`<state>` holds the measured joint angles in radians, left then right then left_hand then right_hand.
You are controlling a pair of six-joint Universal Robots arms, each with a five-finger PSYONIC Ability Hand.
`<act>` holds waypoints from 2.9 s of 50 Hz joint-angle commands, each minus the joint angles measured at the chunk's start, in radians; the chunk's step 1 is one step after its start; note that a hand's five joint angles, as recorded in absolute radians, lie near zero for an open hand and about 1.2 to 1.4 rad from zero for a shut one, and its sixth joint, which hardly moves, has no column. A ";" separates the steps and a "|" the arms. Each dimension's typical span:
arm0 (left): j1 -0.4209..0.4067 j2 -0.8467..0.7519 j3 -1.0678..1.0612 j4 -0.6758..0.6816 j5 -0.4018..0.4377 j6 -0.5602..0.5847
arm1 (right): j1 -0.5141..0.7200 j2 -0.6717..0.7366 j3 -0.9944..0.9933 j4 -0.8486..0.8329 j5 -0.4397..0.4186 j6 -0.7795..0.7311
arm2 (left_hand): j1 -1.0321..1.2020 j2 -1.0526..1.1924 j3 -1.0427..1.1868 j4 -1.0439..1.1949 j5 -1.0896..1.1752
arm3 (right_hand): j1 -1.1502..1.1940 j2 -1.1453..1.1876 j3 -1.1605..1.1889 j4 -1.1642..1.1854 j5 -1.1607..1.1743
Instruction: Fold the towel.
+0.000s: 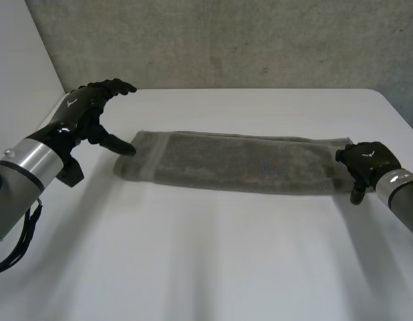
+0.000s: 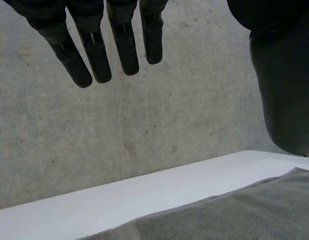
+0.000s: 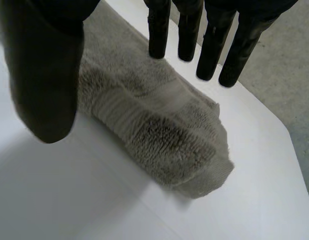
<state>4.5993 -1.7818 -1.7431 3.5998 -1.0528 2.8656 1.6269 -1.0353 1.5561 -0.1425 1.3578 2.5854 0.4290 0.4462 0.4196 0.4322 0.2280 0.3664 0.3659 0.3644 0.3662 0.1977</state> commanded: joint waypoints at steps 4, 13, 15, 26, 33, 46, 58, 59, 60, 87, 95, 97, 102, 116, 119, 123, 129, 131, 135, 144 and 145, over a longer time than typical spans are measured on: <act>0.019 -0.062 0.005 0.003 0.001 0.004 | -0.021 0.072 0.002 -0.112 -0.017 0.007 | -0.042 -0.060 -0.033 -0.046 -0.016 | 0.088 0.089 0.090 0.089 0.083; 0.043 -0.087 0.011 -0.001 0.001 0.009 | -0.048 0.097 -0.007 -0.115 -0.008 -0.004 | -0.039 -0.057 -0.030 -0.043 -0.013 | 0.593 0.594 0.595 0.594 0.588; 0.043 -0.087 0.010 -0.001 0.001 0.012 | -0.059 0.095 -0.010 -0.115 -0.005 -0.005 | -0.039 -0.057 -0.030 -0.043 -0.013 | 0.808 0.808 0.810 0.808 0.802; 0.041 -0.074 0.004 -0.001 0.001 0.017 | -0.186 -0.017 -0.065 -0.115 0.066 -0.011 | -0.039 -0.057 -0.030 -0.043 -0.013 | 1.030 1.030 1.032 1.030 1.024; 0.041 -0.074 0.007 -0.001 0.001 0.017 | -0.141 -0.068 -0.189 -0.103 0.083 0.002 | -0.039 -0.057 -0.030 -0.043 -0.013 | 1.030 1.030 1.032 1.030 1.024; 0.039 -0.071 0.002 -0.001 0.001 0.017 | 0.518 0.087 -0.491 -0.105 0.015 -0.053 | -0.039 -0.057 -0.030 -0.043 -0.013 | 1.030 1.030 1.032 1.030 1.024; 0.039 -0.070 0.000 -0.003 0.001 0.017 | 0.656 0.449 -0.840 0.242 -0.020 -0.107 | -0.039 -0.057 -0.030 -0.043 -0.013 | -0.192 -0.191 -0.190 -0.192 -0.198; 0.039 -0.070 0.000 -0.003 0.001 0.017 | 0.656 0.463 -0.878 0.276 -0.016 -0.111 | -0.039 -0.057 -0.030 -0.043 -0.013 | -0.192 -0.191 -0.190 -0.192 -0.198; 0.039 -0.070 0.000 -0.003 0.002 0.017 | 0.650 0.460 -0.899 0.297 -0.011 -0.104 | -0.039 -0.057 -0.030 -0.043 -0.013 | -0.192 -0.191 -0.190 -0.192 -0.198; -0.069 -0.064 0.005 -0.003 0.034 0.017 | 0.396 0.009 -0.237 0.232 -0.066 0.108 | -0.004 -0.021 0.005 -0.007 0.022 | -0.192 -0.191 -0.190 -0.192 -0.198; -0.213 -0.223 0.173 -0.032 0.040 0.072 | 0.335 -0.032 -0.013 0.065 -0.106 0.108 | -0.001 -0.018 0.008 -0.004 0.025 | -0.192 -0.191 -0.190 -0.192 -0.198; -0.244 -0.258 0.216 -0.049 0.040 0.096 | 0.332 -0.044 0.016 0.026 -0.108 0.110 | -0.001 -0.018 0.008 -0.004 0.025 | -0.192 -0.191 -0.190 -0.192 -0.198; -0.298 -0.380 0.364 -0.132 0.028 0.210 | 0.309 -0.061 0.090 -0.072 -0.112 0.120 | 0.002 -0.015 0.011 -0.001 0.028 | -0.141 -0.140 -0.139 -0.140 -0.146; -0.358 -0.656 0.697 -0.277 -0.113 0.388 | 0.320 -0.032 0.125 -0.221 -0.115 0.125 | 0.016 -0.001 0.026 0.013 0.043 | 0.038 0.039 0.040 0.038 0.032; -0.359 -0.691 0.738 -0.276 -0.142 0.388 | 0.320 -0.016 0.124 -0.246 -0.115 0.122 | 0.016 -0.001 0.026 0.013 0.043 | 0.082 0.083 0.084 0.083 0.076; -0.359 -0.720 0.772 -0.276 -0.170 0.388 | 0.320 -0.006 0.119 -0.255 -0.115 0.120 | 0.019 0.002 0.029 0.016 0.046 | 0.118 0.118 0.120 0.118 0.112; -0.359 -0.765 0.824 -0.271 -0.286 0.388 | 0.321 0.018 0.116 -0.272 -0.114 0.116 | 0.034 0.017 0.043 0.031 0.060 | 0.235 0.236 0.237 0.235 0.229; -0.359 -0.768 0.827 -0.270 -0.328 0.388 | 0.323 0.026 0.116 -0.276 -0.114 0.114 | 0.034 0.017 0.043 0.031 0.060 | 0.268 0.268 0.270 0.268 0.262; -0.358 -0.771 0.836 -0.265 -0.442 0.393 | 0.324 0.044 0.113 -0.293 -0.106 0.111 | 0.046 0.028 0.055 0.042 0.072 | 0.285 0.286 0.287 0.285 0.279; -0.336 -0.778 0.814 -0.267 -0.542 0.504 | 0.326 0.064 0.108 -0.321 -0.085 0.108 | 0.037 0.020 0.046 0.034 0.063 | 0.259 0.259 0.261 0.259 0.253; -0.336 -0.778 0.813 -0.267 -0.543 0.505 | 0.326 0.064 0.108 -0.321 -0.085 0.108 | 0.037 0.020 0.046 0.034 0.063 | 0.259 0.259 0.261 0.259 0.253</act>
<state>4.2512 -2.5618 -0.9108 3.3341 -1.5702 3.3089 1.9526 -0.9755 1.6657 -0.4493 1.2598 2.6954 0.4557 0.4493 0.4592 0.4527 0.2915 0.6379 0.6316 0.6385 0.6387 0.4619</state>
